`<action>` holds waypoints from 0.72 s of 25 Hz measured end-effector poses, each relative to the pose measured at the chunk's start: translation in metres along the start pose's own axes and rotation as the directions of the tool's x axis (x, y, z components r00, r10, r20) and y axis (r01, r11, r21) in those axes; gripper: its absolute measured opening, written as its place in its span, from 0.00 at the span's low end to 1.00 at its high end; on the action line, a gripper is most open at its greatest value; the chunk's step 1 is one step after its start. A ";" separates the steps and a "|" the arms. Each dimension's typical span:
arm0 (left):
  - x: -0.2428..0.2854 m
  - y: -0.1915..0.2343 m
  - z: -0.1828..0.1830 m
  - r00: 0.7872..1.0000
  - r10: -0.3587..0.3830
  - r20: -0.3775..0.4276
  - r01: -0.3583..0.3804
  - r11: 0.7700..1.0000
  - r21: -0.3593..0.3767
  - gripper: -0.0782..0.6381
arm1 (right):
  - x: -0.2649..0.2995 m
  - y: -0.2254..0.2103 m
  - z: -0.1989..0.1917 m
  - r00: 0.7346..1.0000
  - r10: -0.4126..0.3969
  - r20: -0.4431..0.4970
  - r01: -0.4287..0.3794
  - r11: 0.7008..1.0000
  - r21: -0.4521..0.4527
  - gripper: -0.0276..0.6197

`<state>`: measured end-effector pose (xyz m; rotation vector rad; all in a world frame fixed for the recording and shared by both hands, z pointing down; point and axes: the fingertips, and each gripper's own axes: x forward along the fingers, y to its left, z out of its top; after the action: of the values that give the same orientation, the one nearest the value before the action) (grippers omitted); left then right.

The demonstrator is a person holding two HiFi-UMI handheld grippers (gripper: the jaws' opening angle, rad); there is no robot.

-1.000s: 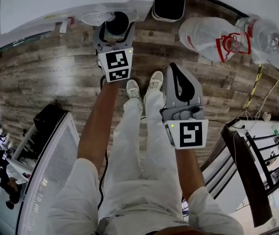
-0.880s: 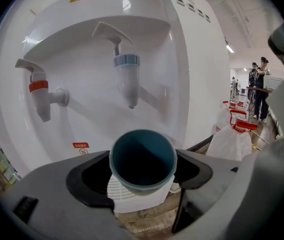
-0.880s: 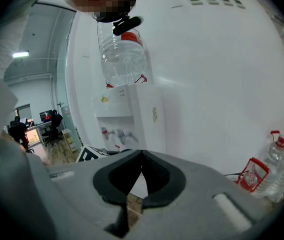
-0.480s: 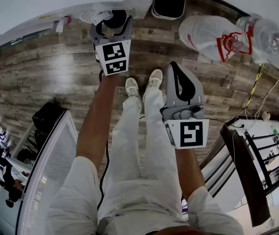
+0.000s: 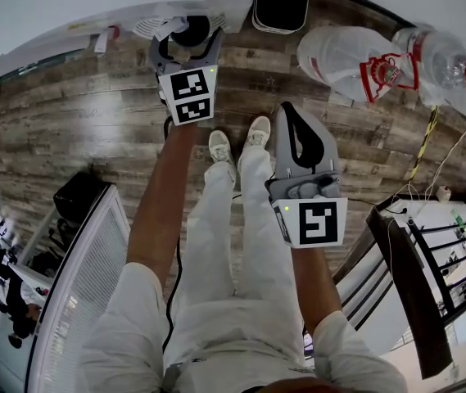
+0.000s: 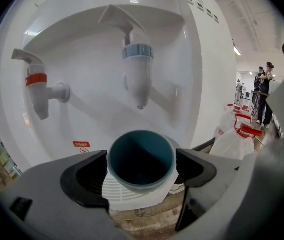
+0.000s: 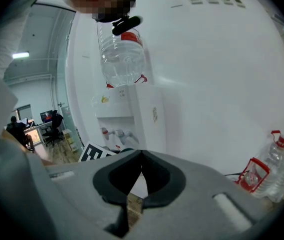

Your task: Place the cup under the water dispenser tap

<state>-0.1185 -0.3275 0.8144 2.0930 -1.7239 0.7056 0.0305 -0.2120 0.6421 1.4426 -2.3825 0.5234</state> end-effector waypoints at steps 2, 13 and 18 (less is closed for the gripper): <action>-0.004 0.000 0.002 1.000 0.003 -0.001 -0.003 1.000 0.008 0.70 | -0.003 0.001 0.001 1.000 -0.001 0.003 0.001 1.000 0.001 0.04; -0.040 0.000 0.024 0.999 0.027 0.031 -0.028 0.999 0.022 0.70 | -0.025 0.006 0.015 0.999 -0.018 0.032 0.018 1.000 -0.014 0.04; -0.065 -0.010 0.041 1.000 -0.005 0.028 0.005 1.000 0.021 0.70 | -0.039 0.008 0.028 0.999 -0.027 0.047 0.028 0.999 -0.015 0.04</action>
<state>-0.1116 -0.2954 0.7439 2.1301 -1.7325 0.6990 0.0391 -0.1907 0.5987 1.4945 -2.3934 0.4684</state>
